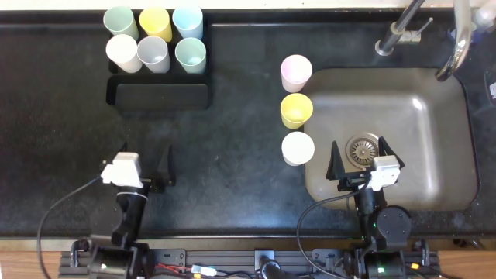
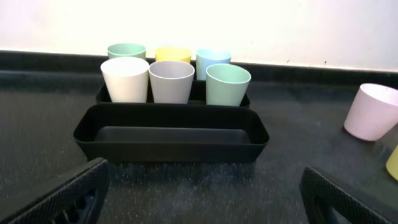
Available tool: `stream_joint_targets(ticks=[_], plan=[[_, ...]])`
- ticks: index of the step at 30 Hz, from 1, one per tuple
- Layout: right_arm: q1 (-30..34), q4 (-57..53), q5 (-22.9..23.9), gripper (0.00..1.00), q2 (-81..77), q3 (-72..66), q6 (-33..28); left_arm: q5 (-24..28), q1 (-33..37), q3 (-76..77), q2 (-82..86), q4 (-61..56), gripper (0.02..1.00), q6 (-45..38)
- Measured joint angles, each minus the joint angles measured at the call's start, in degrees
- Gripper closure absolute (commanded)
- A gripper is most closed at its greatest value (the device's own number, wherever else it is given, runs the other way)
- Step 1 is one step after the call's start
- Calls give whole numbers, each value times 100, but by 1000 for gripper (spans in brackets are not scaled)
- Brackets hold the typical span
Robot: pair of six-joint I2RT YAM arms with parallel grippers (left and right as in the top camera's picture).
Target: Store Cups
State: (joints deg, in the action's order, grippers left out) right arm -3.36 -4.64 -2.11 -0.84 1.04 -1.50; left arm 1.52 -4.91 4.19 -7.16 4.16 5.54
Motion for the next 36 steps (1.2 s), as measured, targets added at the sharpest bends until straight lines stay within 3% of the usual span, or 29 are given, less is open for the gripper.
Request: stream_joint_targets(ticks=[6,12,21,28,36], plan=[[0,0,0,3,-2,0,-2,317,-20,2583,-2450,435,18,2],[0,7,2,5,-2,0,0,553,-492,6065,-5167,2168,18,33],[0,4,0,3,0,0,-2,48,-1646,10456,-8797,4955,18,1403],[0,0,0,5,0,0,2,-369,-2625,12686,-10904,6367,18,2393],[0,0,0,5,0,0,2,-483,-3104,13809,-12240,6655,18,2909]])
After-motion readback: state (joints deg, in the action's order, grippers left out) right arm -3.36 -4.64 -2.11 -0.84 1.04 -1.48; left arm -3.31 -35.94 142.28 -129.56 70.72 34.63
